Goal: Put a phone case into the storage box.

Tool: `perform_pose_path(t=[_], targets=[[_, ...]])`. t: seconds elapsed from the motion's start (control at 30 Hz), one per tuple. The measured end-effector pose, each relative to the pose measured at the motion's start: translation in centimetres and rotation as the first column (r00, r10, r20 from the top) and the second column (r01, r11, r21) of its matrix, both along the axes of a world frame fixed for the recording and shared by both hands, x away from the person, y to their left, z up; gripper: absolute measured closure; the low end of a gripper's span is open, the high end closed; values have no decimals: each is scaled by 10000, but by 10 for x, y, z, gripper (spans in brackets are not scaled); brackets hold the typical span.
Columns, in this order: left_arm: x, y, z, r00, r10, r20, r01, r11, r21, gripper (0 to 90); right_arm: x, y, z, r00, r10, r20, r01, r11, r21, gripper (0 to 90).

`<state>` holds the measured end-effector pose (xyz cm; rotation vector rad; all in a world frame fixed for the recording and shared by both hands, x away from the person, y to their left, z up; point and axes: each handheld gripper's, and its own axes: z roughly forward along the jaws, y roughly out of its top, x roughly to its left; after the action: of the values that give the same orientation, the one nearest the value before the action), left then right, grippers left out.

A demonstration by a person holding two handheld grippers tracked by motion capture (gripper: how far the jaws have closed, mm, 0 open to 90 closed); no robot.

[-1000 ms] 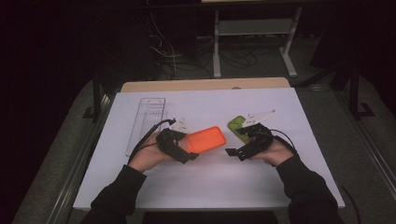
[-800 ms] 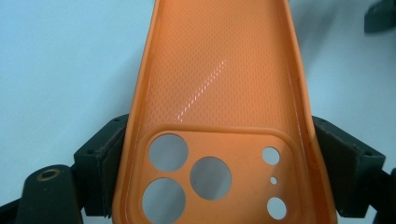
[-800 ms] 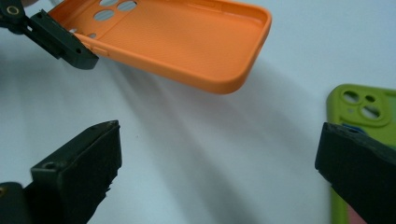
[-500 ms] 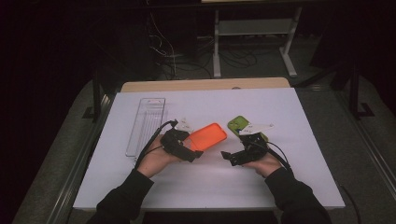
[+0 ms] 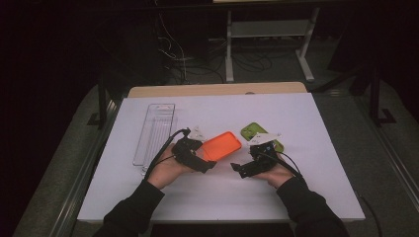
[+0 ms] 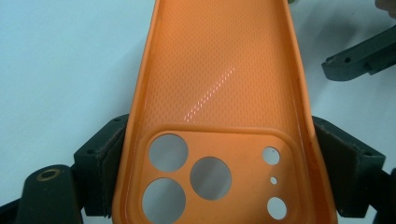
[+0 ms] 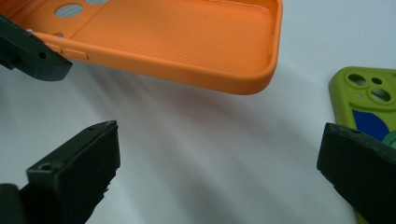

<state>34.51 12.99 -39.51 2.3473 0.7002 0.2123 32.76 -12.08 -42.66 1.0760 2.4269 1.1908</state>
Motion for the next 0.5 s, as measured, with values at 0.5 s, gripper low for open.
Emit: perform_pose_path(t=[0.5], targets=[[1, 1, 0, 10000, -73, -50, 73, 10000, 49, 158, -10, 11, 0, 9754, 362, 2175, 57, 9819, -1891, 0]])
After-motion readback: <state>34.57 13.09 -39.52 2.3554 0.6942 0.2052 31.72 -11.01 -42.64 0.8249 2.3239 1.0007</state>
